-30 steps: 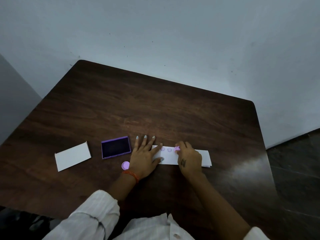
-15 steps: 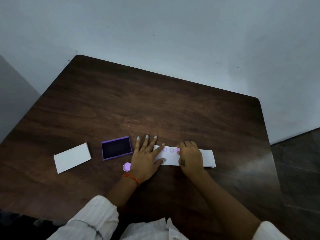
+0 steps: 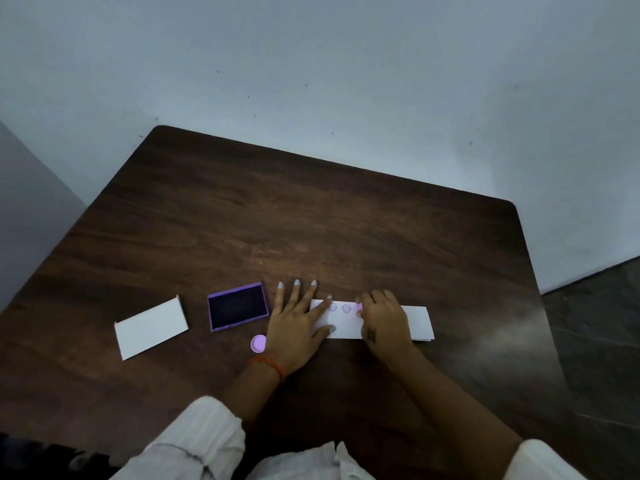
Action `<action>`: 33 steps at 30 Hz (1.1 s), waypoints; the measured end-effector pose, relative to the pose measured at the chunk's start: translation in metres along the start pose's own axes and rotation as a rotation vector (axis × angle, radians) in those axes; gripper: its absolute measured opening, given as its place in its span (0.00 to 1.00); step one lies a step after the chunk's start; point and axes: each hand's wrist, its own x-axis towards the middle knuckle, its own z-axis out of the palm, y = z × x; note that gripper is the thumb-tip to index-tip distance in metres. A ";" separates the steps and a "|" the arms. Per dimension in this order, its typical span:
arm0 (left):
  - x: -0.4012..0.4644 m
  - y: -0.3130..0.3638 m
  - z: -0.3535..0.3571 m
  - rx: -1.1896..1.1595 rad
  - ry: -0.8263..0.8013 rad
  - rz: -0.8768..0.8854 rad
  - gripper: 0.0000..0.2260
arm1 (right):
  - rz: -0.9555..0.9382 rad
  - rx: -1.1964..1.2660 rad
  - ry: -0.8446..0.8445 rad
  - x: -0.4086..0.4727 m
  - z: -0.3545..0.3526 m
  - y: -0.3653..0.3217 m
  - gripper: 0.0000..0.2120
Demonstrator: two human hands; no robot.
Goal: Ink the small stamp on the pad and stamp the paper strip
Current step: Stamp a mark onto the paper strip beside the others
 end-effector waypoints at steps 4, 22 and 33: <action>-0.001 0.003 -0.006 0.002 -0.024 -0.001 0.26 | 0.152 0.347 0.064 0.000 -0.008 0.007 0.08; -0.074 -0.016 -0.027 -0.422 0.321 -0.259 0.27 | 0.795 2.413 0.072 -0.064 -0.002 0.000 0.07; -0.086 -0.020 -0.020 -0.431 0.292 -0.462 0.19 | 0.785 2.421 0.011 -0.074 0.008 -0.010 0.07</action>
